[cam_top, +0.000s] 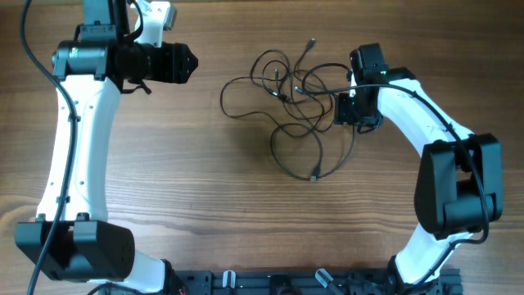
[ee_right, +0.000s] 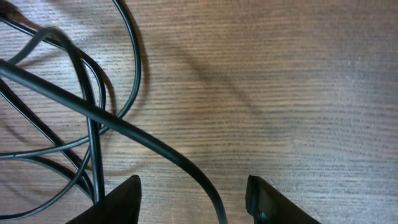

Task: Untangle cables
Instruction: 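Grasp a cable strand with the right gripper at the pile edge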

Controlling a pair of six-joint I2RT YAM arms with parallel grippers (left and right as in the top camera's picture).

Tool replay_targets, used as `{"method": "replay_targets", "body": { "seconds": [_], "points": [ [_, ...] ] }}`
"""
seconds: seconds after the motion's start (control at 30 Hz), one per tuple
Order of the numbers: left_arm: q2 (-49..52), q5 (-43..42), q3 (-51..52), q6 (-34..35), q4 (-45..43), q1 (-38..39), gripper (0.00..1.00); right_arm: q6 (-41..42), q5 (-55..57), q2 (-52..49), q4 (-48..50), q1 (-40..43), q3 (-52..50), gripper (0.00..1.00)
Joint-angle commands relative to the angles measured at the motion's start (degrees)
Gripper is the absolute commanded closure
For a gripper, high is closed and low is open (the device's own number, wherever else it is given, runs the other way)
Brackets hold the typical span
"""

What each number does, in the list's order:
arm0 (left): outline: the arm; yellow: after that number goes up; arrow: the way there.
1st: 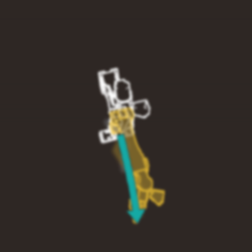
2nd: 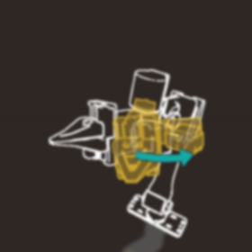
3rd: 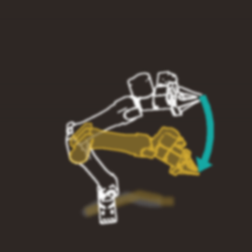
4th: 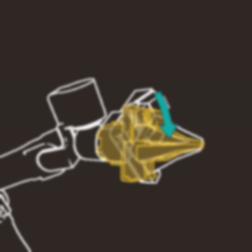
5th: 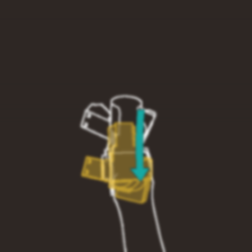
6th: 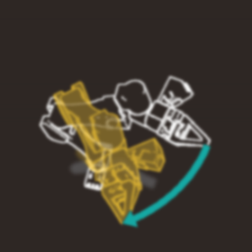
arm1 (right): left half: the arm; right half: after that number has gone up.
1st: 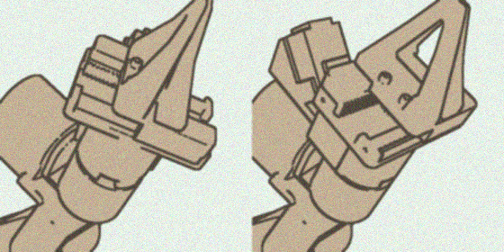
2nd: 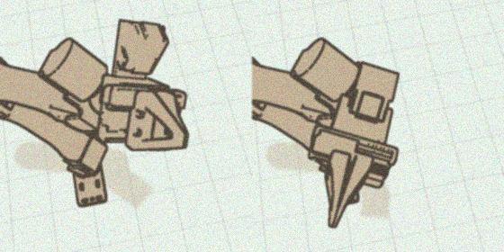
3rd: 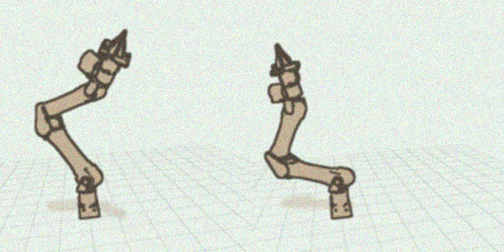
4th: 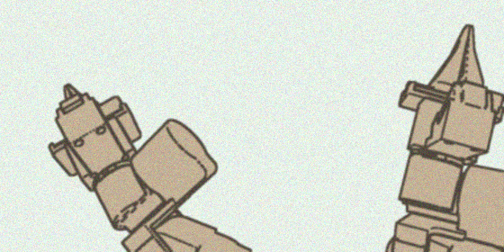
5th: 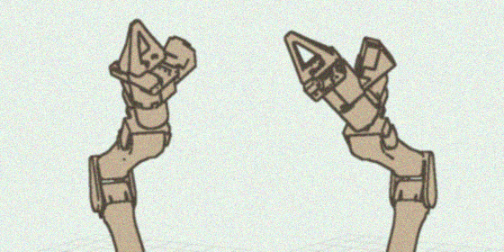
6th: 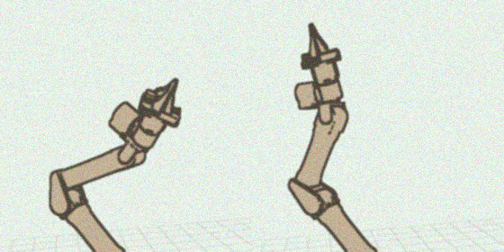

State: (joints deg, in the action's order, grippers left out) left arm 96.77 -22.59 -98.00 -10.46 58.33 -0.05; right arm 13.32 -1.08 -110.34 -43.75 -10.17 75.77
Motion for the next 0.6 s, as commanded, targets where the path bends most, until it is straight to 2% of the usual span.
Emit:
{"method": "replay_targets", "body": {
  "seconds": [0.0,0.23,0.3,0.33,0.37,0.4,0.43,0.57],
  "points": [
    [0.52,-1.33,-0.48,-1.16,0.31,-0.04,0.35,-1.03,-0.07,1.05,1.55,-0.09,-1.36,0.44],
    [0.52,-2.05,-0.48,-1.16,0.46,-0.04,0.35,0.24,-0.13,1.05,3.28,-0.09,-4.13,0.46],
    [0.52,-2.05,-0.48,-1.16,0.46,-0.04,0.35,0.2,-0.33,1.05,3.43,-0.09,-4.13,0.5],
    [0.52,-2.05,-0.48,-1.16,0.46,-0.04,0.35,0.37,-0.37,1.05,3.52,-0.09,-4.13,0.54],
    [0.52,-2.05,-0.48,-1.16,0.46,-0.04,0.35,0.39,-0.79,1.05,3.63,-0.09,-4.13,0.64],
    [0.52,-2.05,-0.48,-1.16,0.46,-0.04,0.35,0.35,-1.88,1.05,3.72,-0.09,-4.13,0.82],
    [0.52,-2.05,-0.48,-1.16,0.46,-0.04,0.35,0.35,-3.04,1.05,3.91,-0.09,-4.13,0.95],
    [0.52,-2.05,-0.48,-1.18,0.44,-0.04,0.34,1.46,-8.2,1.31,7.58,-0.09,-4.04,0.96]
  ]
}}
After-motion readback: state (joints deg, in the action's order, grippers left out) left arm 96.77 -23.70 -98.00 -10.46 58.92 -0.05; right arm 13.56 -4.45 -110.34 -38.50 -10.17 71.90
